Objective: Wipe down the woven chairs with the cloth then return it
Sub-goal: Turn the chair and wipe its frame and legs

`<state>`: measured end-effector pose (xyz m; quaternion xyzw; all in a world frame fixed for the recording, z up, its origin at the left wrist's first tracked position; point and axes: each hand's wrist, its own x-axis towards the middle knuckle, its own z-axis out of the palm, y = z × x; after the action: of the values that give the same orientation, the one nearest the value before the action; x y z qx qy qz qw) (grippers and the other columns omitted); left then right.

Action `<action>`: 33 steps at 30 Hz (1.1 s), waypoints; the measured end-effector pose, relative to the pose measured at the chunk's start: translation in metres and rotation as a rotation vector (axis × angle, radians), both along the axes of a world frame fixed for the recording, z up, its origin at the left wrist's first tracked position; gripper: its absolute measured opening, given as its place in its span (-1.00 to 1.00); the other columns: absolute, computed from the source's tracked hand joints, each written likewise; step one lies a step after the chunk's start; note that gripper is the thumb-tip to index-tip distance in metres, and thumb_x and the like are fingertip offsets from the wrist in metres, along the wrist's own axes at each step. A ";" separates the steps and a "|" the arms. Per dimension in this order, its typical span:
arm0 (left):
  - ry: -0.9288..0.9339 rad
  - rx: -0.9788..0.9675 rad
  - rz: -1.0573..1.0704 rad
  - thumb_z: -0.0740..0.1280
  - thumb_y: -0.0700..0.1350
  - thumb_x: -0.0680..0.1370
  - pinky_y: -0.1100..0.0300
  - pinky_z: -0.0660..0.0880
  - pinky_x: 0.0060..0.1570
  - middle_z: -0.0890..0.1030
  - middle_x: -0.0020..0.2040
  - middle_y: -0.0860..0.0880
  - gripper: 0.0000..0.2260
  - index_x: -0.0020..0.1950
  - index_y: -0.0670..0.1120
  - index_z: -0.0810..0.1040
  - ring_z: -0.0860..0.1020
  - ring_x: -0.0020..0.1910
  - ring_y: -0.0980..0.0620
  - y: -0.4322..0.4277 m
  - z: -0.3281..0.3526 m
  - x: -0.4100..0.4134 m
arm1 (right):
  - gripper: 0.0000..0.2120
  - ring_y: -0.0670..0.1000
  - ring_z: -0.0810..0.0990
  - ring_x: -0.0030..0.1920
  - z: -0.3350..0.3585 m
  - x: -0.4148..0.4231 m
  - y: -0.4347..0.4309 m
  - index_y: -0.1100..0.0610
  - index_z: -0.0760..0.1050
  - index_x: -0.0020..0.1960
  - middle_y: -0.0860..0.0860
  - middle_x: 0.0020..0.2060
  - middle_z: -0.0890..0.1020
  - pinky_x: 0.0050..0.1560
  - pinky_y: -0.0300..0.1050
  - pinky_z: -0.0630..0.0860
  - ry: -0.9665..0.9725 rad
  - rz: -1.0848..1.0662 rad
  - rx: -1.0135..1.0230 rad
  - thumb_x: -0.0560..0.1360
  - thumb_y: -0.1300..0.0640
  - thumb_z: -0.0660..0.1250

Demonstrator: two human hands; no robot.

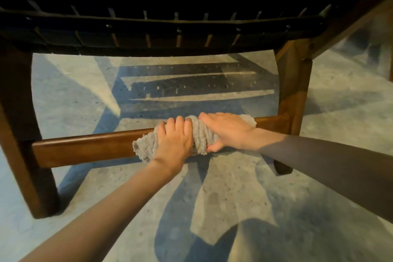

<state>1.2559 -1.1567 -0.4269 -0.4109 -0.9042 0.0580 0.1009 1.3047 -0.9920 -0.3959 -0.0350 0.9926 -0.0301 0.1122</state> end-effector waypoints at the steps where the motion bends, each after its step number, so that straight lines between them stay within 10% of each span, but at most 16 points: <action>1: 0.006 -0.006 -0.007 0.22 0.21 0.53 0.03 0.34 0.18 0.40 0.21 -0.09 -0.41 0.39 -0.14 0.23 0.43 0.15 -0.10 0.011 0.000 0.005 | -0.29 0.14 0.50 0.15 -0.001 0.006 0.011 0.11 0.23 0.29 0.07 0.13 0.51 0.06 0.00 0.39 0.015 0.002 0.007 0.31 -0.11 0.49; 12: -0.074 -0.056 -0.030 0.17 0.18 0.58 -0.02 0.19 0.29 0.28 0.29 -0.13 -0.37 0.45 -0.18 0.04 0.31 0.25 -0.13 0.113 -0.001 0.056 | -0.19 0.09 0.46 0.20 -0.004 0.063 0.110 0.14 0.20 0.40 0.06 0.21 0.47 0.14 -0.03 0.41 0.067 0.058 0.103 0.31 -0.06 0.51; 18: -0.124 -0.076 -0.069 0.26 0.28 0.48 0.03 0.23 0.25 0.29 0.30 -0.08 -0.28 0.44 -0.11 0.10 0.32 0.23 -0.08 0.136 0.000 0.062 | -0.14 0.04 0.47 0.19 -0.010 0.099 0.128 0.28 0.09 0.51 0.07 0.27 0.45 0.29 -0.08 0.33 0.281 0.180 0.625 0.39 -0.10 0.35; 23: -0.597 0.004 0.008 0.42 0.20 0.40 0.03 0.32 0.28 0.37 0.27 -0.04 -0.31 0.42 -0.04 0.24 0.36 0.25 -0.07 0.139 0.034 0.051 | -0.23 0.14 0.23 0.42 -0.012 0.116 0.143 0.24 -0.27 0.53 0.16 0.47 0.19 0.47 0.01 0.03 0.265 0.204 0.494 0.59 0.02 0.17; 27: -0.682 0.161 -0.009 0.33 -0.17 0.51 0.08 0.45 0.11 0.56 0.17 -0.12 -0.69 0.26 -0.11 0.51 0.51 0.14 -0.11 0.127 0.055 0.041 | -0.20 0.13 0.31 0.33 0.002 0.120 0.146 0.20 0.01 0.54 0.12 0.36 0.36 0.40 -0.02 0.15 0.264 0.175 0.296 0.53 -0.29 0.12; 33: -0.475 0.310 0.094 0.33 -0.13 0.54 0.27 0.35 -0.09 0.56 0.14 -0.05 -0.79 0.18 -0.02 0.56 0.52 0.08 -0.03 0.117 0.057 0.052 | -0.53 0.07 0.39 0.27 0.020 0.110 0.123 0.11 0.36 0.31 0.06 0.24 0.48 0.27 -0.10 0.28 0.334 -0.060 0.179 0.44 0.27 0.38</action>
<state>1.3082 -1.0395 -0.3697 -0.3505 -0.9186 -0.1742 -0.0548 1.4147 -0.8688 -0.3757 0.0004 0.9967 0.0613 -0.0524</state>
